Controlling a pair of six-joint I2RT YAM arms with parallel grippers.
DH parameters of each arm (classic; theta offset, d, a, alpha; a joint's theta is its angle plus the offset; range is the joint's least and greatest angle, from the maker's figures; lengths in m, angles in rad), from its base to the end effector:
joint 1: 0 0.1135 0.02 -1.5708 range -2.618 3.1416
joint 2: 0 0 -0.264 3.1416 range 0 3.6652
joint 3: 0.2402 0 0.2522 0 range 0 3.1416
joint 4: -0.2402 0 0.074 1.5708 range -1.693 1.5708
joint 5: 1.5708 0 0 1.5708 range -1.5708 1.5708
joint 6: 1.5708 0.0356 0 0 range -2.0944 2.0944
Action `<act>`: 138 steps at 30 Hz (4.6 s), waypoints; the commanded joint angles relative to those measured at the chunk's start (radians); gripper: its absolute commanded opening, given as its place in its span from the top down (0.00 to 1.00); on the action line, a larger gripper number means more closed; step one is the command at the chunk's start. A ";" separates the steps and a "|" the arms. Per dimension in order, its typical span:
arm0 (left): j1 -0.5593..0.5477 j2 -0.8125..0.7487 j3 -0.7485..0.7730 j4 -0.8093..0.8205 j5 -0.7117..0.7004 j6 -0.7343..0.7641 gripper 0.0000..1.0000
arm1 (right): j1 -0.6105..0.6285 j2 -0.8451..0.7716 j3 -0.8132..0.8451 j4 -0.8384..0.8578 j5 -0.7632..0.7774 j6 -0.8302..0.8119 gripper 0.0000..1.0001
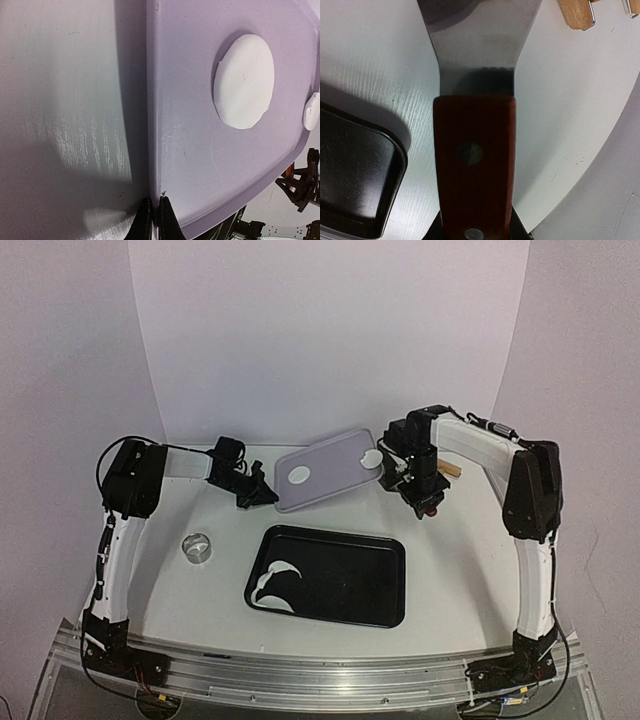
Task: Roll out the dumpling wrappers from the dough
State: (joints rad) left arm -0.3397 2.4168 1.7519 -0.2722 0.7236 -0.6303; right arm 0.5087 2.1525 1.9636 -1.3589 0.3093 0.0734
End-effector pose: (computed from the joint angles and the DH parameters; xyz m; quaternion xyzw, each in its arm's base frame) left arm 0.4702 -0.1912 0.1035 -0.0195 0.8953 -0.4334 0.1010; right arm 0.3716 0.1948 0.2391 -0.2116 0.9651 -0.1443 0.0551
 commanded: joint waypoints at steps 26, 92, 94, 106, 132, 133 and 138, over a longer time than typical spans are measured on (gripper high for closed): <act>0.033 -0.065 0.029 -0.111 -0.044 0.190 1.00 | -0.071 0.005 -0.096 -0.390 -0.109 0.087 1.00; -0.007 -0.088 0.009 -0.075 -0.045 0.097 1.00 | 0.122 0.212 0.367 -0.445 -0.183 0.314 1.00; -0.007 -0.087 0.008 -0.076 -0.046 0.095 1.00 | 0.111 0.182 0.353 -0.445 -0.167 0.311 1.00; -0.016 -0.062 0.006 -0.071 -0.033 0.086 1.00 | -0.134 -0.003 -0.022 -0.343 -0.219 0.216 1.00; -0.020 -0.091 0.042 -0.118 -0.064 0.143 0.73 | -0.280 -0.225 -0.277 -0.197 -0.327 0.190 1.00; -0.017 -0.101 0.039 -0.120 -0.064 0.146 0.72 | -0.305 -0.244 -0.301 -0.189 -0.329 0.192 1.00; -0.009 -0.185 0.003 -0.149 -0.082 0.208 0.70 | -0.406 -0.295 -0.466 -0.115 -0.343 0.201 1.00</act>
State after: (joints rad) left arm -0.3583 2.3707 1.7675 -0.3957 0.6664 -0.4930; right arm 0.1692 1.9192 1.6100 -1.3281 -0.0218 0.2534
